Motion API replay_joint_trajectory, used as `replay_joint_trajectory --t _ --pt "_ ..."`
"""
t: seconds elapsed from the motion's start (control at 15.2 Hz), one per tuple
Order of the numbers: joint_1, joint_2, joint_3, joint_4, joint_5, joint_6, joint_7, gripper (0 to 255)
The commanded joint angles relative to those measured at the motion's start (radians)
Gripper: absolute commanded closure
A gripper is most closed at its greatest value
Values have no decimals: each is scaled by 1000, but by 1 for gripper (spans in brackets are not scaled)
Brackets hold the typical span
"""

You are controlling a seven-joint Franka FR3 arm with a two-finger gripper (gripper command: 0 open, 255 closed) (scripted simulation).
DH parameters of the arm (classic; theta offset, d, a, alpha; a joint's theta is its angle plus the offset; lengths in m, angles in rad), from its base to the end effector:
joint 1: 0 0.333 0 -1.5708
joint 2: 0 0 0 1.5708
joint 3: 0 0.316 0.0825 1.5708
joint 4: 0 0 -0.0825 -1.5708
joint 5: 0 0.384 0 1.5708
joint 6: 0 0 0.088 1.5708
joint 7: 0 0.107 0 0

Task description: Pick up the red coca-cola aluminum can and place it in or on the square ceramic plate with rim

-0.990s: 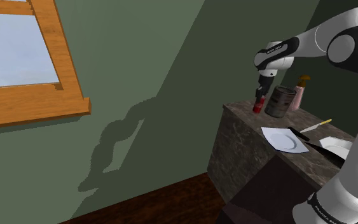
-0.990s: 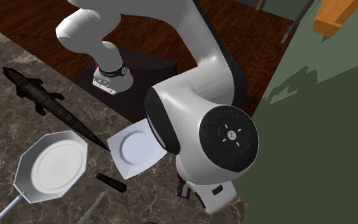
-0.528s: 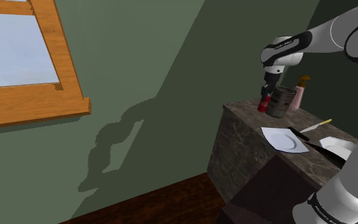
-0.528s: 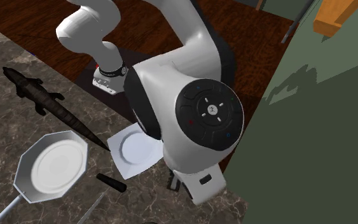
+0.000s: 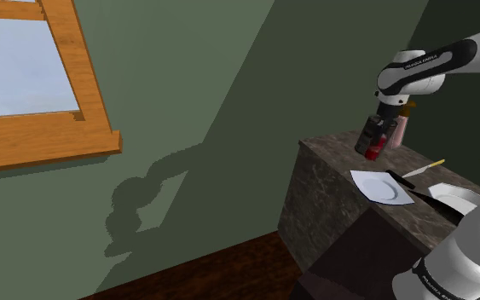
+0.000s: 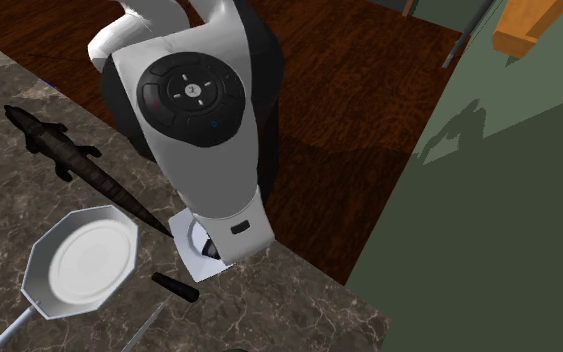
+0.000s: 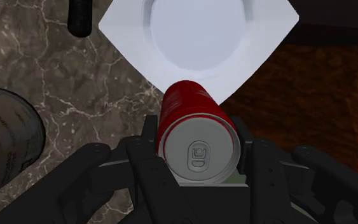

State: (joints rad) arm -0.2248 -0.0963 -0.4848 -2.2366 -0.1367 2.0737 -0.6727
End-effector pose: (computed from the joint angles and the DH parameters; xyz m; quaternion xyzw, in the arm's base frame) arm 0.3744 -0.3335 0.3998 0.9985 0.0186 -0.0523 0.0037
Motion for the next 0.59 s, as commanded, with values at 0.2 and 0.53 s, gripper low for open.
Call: replay_joint_trajectory --t 0.2,0.53 --pt "-48 -201 -8 -159 -107 -26 14 255" --pt "-75 -255 -15 -238 -144 2 14 255"
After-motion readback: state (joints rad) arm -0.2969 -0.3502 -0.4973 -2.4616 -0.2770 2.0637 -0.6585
